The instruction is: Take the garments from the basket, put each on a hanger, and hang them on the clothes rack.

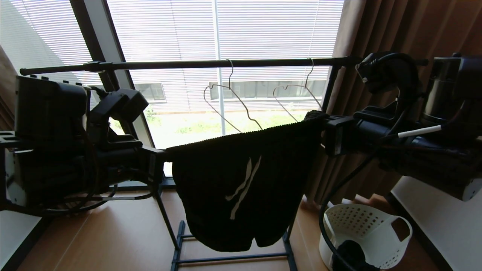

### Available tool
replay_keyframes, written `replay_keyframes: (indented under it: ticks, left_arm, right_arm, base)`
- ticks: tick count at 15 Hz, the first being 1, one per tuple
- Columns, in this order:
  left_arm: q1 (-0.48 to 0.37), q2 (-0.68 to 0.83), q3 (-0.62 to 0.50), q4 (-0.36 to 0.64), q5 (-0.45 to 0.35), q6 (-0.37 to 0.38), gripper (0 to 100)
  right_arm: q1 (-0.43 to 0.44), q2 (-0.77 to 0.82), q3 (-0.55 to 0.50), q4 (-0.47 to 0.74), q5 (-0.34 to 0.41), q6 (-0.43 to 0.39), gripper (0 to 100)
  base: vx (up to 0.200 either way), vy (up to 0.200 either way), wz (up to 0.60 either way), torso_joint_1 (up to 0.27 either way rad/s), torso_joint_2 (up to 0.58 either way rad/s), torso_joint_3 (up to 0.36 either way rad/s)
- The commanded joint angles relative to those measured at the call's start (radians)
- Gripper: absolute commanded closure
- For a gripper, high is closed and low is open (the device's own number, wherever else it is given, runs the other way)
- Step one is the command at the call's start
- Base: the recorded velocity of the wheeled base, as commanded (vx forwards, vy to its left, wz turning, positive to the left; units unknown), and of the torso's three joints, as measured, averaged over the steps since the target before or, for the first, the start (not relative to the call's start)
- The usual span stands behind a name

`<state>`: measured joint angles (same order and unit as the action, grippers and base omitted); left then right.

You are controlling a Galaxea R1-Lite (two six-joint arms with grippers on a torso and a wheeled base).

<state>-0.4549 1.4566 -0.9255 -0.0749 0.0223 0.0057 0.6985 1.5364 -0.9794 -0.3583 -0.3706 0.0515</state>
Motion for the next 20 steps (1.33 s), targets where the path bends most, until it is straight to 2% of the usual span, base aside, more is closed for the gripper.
replay_keyframes:
  ticks: [1, 5, 9, 11, 14, 18, 20]
  left_arm:
    - [0.013, 0.013, -0.110, 0.078, -0.013, 0.003, 100]
    - [0.013, 0.051, -0.154, 0.081, -0.024, 0.002, 100]
    - [0.007, 0.056, -0.177, 0.079, -0.027, 0.002, 100]
    - [-0.019, 0.022, -0.115, 0.073, -0.027, 0.005, 100]
    - [-0.054, -0.038, -0.035, 0.069, -0.027, 0.003, 100]
    - [-0.054, -0.064, -0.064, 0.056, -0.033, 0.000, 100]
    - [-0.054, -0.059, -0.091, 0.055, -0.074, -0.003, 100]
  right_arm:
    - [0.009, -0.009, 0.013, -0.001, 0.001, -0.001, 100]
    - [0.009, -0.012, 0.030, -0.004, 0.001, -0.013, 100]
    - [0.009, -0.038, 0.071, -0.010, 0.050, -0.041, 100]
    - [0.010, -0.088, 0.125, -0.011, 0.118, -0.099, 100]
    - [0.009, -0.117, 0.149, -0.011, 0.142, -0.127, 100]
    - [0.009, -0.111, 0.169, -0.011, 0.144, -0.151, 100]
    - [0.010, -0.114, 0.189, -0.021, 0.159, -0.174, 100]
  base:
    - [0.000, 0.000, 0.00, 0.000, 0.00, 0.000]
    - [0.000, 0.000, 0.00, 0.000, 0.00, 0.000]
    - [0.000, 0.000, 0.00, 0.000, 0.00, 0.000]
    - [0.000, 0.000, 0.00, 0.000, 0.00, 0.000]
    - [0.000, 0.000, 0.00, 0.000, 0.00, 0.000]
    - [0.000, 0.000, 0.00, 0.000, 0.00, 0.000]
    - [0.000, 0.000, 0.00, 0.000, 0.00, 0.000]
